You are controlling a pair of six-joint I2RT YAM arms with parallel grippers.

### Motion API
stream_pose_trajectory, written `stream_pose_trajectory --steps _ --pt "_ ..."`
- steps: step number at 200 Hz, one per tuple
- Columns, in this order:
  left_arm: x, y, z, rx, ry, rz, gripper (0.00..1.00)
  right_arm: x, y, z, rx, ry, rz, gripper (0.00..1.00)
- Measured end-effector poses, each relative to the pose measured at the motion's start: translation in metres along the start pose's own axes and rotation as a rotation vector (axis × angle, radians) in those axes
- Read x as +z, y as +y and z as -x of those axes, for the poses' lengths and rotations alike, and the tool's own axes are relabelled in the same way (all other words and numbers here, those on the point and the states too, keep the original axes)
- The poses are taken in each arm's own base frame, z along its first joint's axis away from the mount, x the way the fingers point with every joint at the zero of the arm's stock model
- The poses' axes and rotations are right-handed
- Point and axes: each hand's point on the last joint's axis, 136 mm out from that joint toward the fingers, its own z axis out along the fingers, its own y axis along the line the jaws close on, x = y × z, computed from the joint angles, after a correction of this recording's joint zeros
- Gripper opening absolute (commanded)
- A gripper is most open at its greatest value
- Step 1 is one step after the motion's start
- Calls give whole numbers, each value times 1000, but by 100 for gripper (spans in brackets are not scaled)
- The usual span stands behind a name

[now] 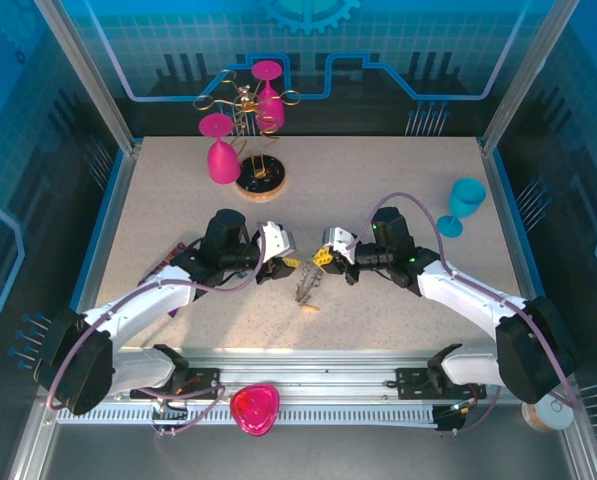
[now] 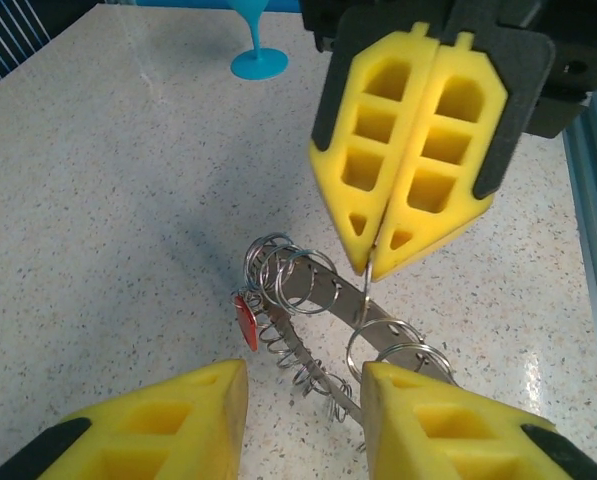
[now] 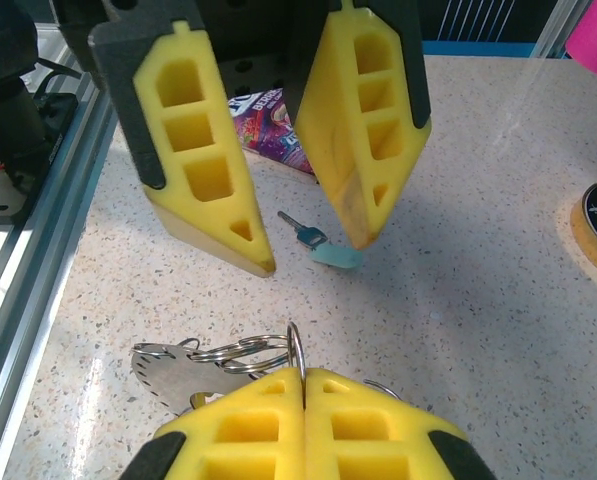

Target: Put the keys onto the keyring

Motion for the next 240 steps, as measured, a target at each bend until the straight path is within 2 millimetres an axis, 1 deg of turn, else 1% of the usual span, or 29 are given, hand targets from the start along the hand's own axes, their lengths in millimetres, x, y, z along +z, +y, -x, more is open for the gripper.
stream_pose_trajectory --steps 19,45,76,102,136,168,209,240 --pt "2 0 -4 -29 3 -21 34 0 0 1 0 -7 4 0" --pt "9 -6 -9 -69 6 -81 35 0 1 3 0 -12 6 0" --pt "14 -10 -6 -81 -9 -131 35 2 2 2 5 -10 14 0" --pt "14 -11 0 -80 -29 -149 32 4 3 0 9 -5 20 0" --pt "16 -10 6 -79 -40 -167 25 6 4 -1 7 -5 25 0" --pt "18 -12 5 -88 -28 -189 22 7 4 -2 10 -3 26 0" --pt "17 -14 3 -95 -11 -205 22 7 4 -2 10 -2 26 0" --pt "17 -16 0 -90 4 -214 20 7 4 -2 10 -2 26 0"
